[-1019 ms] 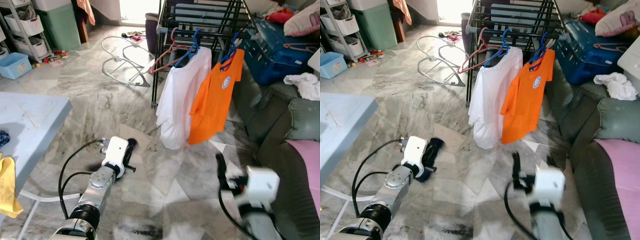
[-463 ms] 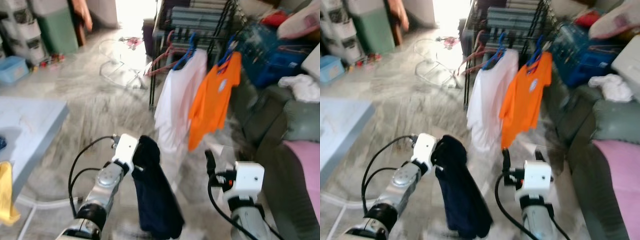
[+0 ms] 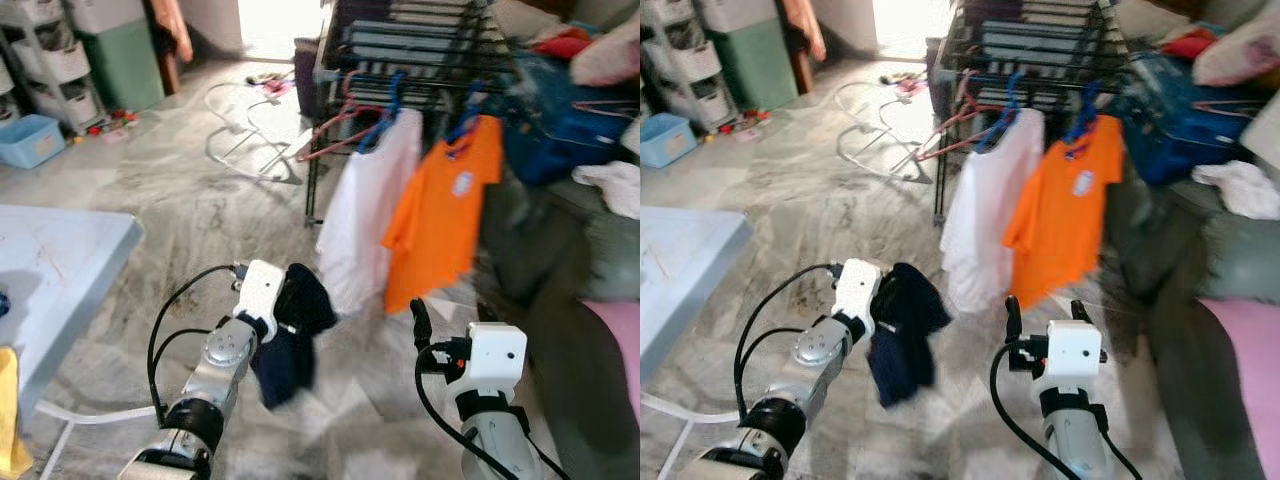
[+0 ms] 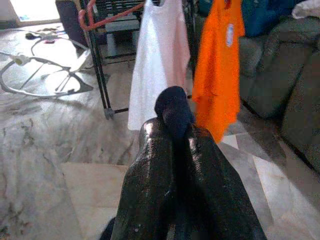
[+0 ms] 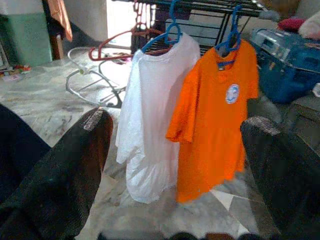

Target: Hang hanger

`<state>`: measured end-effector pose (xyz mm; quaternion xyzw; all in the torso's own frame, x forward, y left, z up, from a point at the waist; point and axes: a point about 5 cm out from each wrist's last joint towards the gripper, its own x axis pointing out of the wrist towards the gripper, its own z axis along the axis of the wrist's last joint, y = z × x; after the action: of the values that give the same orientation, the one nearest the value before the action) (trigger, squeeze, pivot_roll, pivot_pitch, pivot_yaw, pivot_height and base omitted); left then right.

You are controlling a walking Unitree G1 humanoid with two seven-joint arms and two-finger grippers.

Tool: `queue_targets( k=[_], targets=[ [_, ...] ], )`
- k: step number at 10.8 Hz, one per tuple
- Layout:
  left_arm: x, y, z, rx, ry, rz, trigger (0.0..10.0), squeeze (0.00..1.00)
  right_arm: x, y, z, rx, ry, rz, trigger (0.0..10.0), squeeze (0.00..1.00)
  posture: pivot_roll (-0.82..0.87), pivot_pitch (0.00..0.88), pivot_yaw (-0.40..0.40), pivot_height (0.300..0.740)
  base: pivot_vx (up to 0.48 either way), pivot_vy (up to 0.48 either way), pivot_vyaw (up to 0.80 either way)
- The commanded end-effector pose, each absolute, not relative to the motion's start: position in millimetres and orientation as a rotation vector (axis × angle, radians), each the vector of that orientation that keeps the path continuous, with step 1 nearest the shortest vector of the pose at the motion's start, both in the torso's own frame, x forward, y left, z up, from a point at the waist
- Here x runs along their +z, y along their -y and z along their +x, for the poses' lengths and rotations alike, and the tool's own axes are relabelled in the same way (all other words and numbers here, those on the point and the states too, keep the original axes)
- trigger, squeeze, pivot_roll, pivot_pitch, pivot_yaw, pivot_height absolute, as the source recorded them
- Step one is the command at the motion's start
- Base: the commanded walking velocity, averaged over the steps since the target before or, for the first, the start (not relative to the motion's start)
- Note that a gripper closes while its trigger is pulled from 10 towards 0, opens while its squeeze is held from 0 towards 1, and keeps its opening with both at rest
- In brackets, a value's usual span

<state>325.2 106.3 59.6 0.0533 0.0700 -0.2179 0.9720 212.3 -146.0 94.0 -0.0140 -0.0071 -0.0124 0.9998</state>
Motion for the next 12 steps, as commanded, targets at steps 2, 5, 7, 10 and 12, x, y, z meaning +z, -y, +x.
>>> queue_targets(
  k=[2,5,7,10,12],
  targets=[
    [67.6,-102.9,329.8,-0.448,-0.118,0.104,10.0,0.00,92.7,145.8,212.9,-0.034,0.010,-0.024,10.0,0.00,-0.07,0.000,-0.038,0.740,0.411,0.246,0.00],
    [69.0,-101.0,330.3,-0.460,-0.113,0.108,10.0,0.00,92.5,142.5,216.7,-0.018,0.007,-0.028,10.0,0.00,-0.07,0.000,-0.031,0.740,0.410,0.246,0.00],
    [68.7,-102.0,330.8,-0.457,-0.121,0.109,10.0,0.00,92.6,141.2,217.5,-0.016,0.008,-0.027,10.0,0.00,-0.07,0.000,-0.028,0.740,0.412,0.244,0.00],
    [67.8,-98.8,330.1,-0.471,-0.125,0.115,10.0,0.00,91.6,141.2,216.6,-0.017,0.006,-0.029,10.0,0.00,-0.08,0.000,-0.023,0.740,0.346,0.333,0.00],
    [67.0,-98.0,328.9,-0.483,-0.127,0.119,10.0,0.00,91.2,139.8,215.2,-0.019,0.004,-0.030,10.0,0.00,-0.08,0.000,-0.019,0.740,0.349,0.330,0.00]
  ],
)
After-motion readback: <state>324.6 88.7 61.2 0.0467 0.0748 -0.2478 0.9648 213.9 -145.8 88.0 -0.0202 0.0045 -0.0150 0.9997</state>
